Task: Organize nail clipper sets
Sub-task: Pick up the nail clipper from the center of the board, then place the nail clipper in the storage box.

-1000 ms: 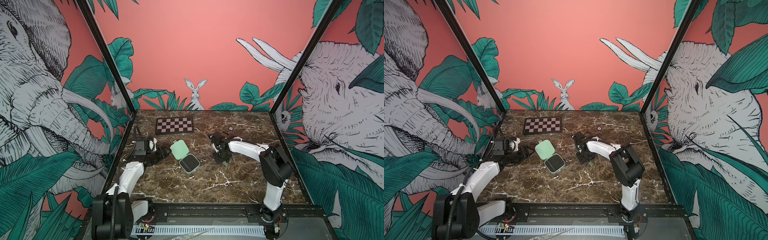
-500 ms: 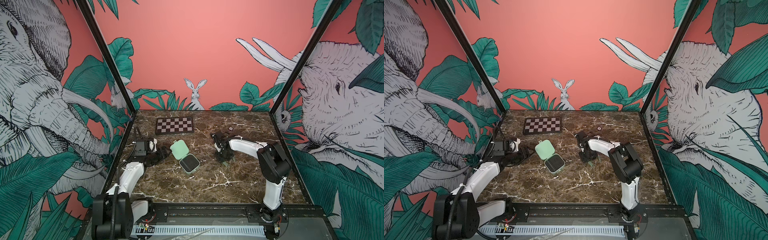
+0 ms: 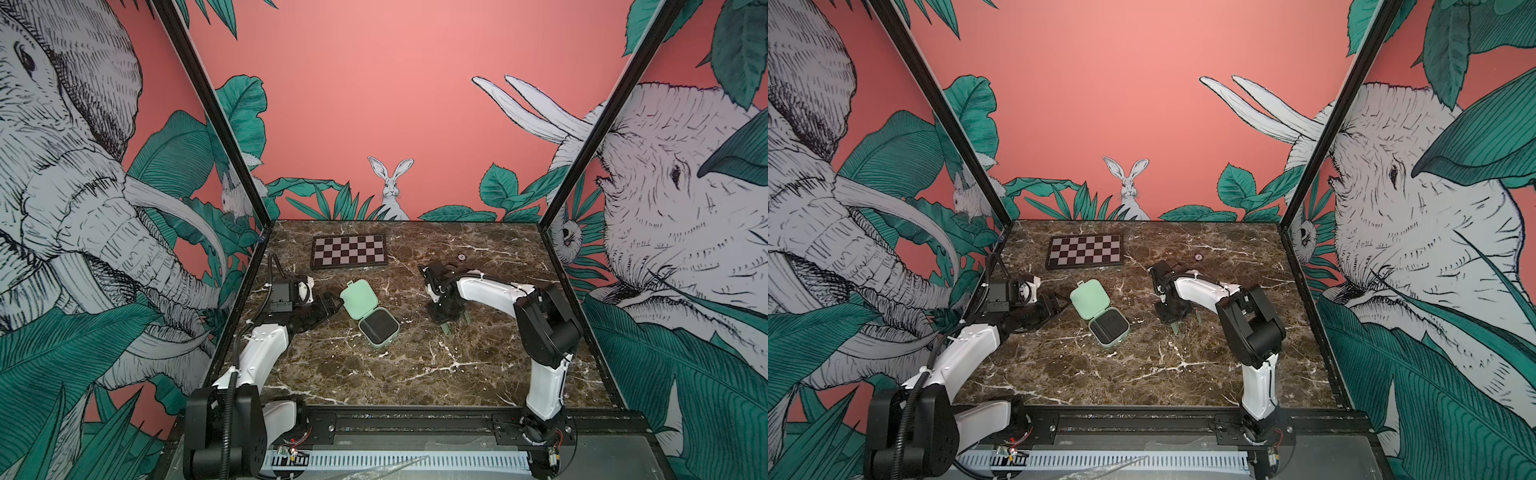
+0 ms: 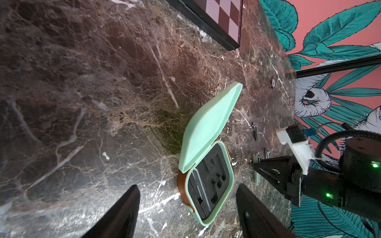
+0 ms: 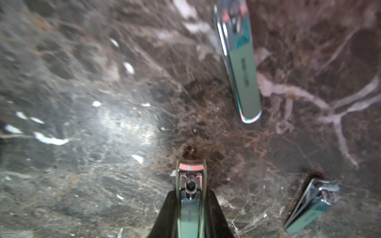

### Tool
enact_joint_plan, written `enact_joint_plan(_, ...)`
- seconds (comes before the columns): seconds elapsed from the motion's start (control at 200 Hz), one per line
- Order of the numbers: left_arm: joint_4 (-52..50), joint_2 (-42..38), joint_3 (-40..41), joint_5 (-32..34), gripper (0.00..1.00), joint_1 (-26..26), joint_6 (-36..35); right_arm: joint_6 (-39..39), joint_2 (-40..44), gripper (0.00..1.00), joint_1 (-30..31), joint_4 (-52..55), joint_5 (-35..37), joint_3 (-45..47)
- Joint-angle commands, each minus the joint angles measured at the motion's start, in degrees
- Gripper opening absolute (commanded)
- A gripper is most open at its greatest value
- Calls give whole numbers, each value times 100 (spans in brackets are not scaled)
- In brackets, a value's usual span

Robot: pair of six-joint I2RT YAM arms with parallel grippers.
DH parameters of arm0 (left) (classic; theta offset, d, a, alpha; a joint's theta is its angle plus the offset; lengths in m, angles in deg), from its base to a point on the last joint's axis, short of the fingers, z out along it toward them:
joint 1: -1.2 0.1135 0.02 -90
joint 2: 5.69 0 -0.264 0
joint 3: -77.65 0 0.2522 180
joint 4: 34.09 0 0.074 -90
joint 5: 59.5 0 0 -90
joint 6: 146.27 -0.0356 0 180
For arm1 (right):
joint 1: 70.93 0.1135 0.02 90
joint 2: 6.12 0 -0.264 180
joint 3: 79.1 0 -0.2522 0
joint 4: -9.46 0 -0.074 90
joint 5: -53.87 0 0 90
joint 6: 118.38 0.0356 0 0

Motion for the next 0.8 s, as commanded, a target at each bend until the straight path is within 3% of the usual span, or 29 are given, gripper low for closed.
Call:
enact_joint_plan(0.0,125,67,76,-84,77,22,-7,6,112,12,483,211,92,-560)
enact_joint_plan(0.245,159,225,20,-23,80,32,-50,-239,-740,11,1408,784,-27,-2194)
enact_joint_plan(0.45,187,293,-2,20,80,23,-44,-371,-1641,11,1795,1153,-204,-3417)
enact_joint_plan(0.795,214,265,86,14,80,24,-35,-286,-2165,11,1928,1208,-293,-3863)
